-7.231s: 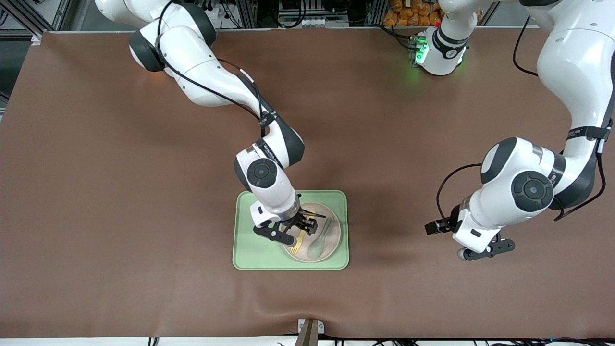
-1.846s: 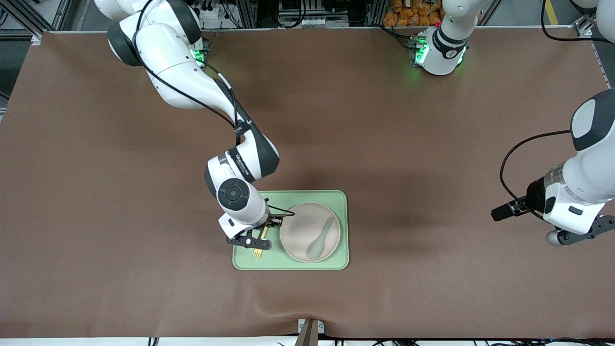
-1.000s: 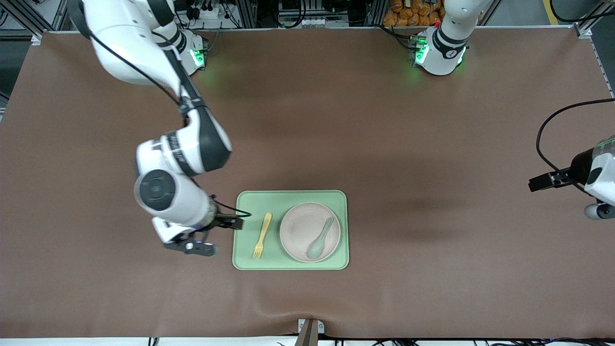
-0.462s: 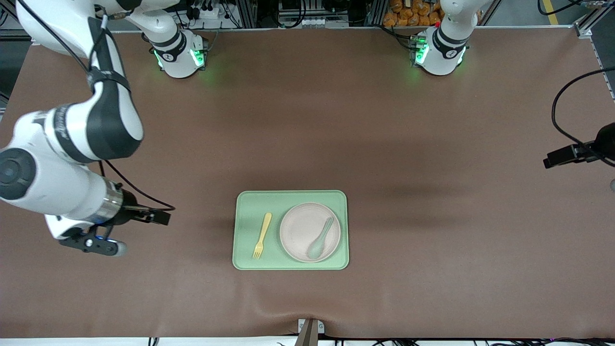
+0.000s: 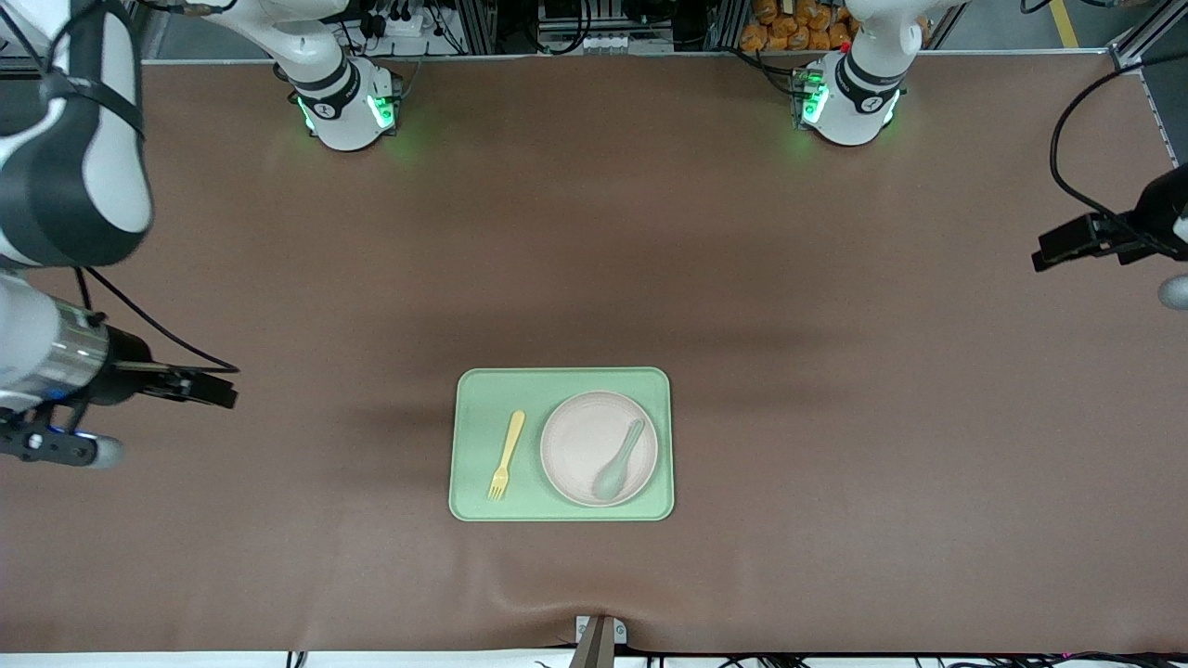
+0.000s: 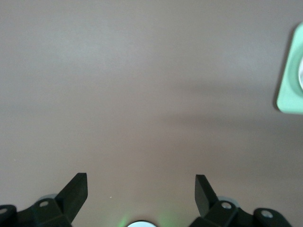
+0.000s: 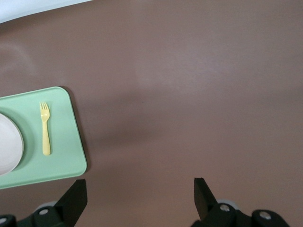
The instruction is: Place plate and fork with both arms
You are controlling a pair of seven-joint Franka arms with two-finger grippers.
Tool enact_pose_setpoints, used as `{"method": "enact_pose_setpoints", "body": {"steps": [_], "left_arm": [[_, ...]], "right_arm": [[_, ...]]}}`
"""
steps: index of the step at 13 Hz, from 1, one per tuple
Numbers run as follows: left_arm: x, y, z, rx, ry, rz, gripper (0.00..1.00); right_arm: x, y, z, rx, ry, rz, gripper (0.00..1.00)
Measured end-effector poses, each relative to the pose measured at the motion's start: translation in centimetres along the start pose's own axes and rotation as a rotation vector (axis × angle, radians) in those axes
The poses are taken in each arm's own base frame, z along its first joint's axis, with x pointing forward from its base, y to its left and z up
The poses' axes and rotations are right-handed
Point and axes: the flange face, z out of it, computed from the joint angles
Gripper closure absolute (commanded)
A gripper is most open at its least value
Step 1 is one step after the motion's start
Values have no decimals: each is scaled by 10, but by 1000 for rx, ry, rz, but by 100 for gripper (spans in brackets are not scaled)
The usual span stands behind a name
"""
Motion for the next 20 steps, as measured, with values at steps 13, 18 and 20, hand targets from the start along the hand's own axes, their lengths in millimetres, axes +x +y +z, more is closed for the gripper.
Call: {"method": "enact_pose_setpoints", "body": {"steps": [13, 18, 20], "left_arm": [[-43, 26, -3, 8, 31, 65, 0], [-28, 20, -10, 2, 53, 44, 0], [-28, 22, -11, 2, 56, 49, 0]], "right_arm": [[-103, 61, -73, -10, 37, 48, 0], [-117, 59, -80, -3, 68, 8, 0], [-115, 55, -83, -1, 92, 1, 0]]}}
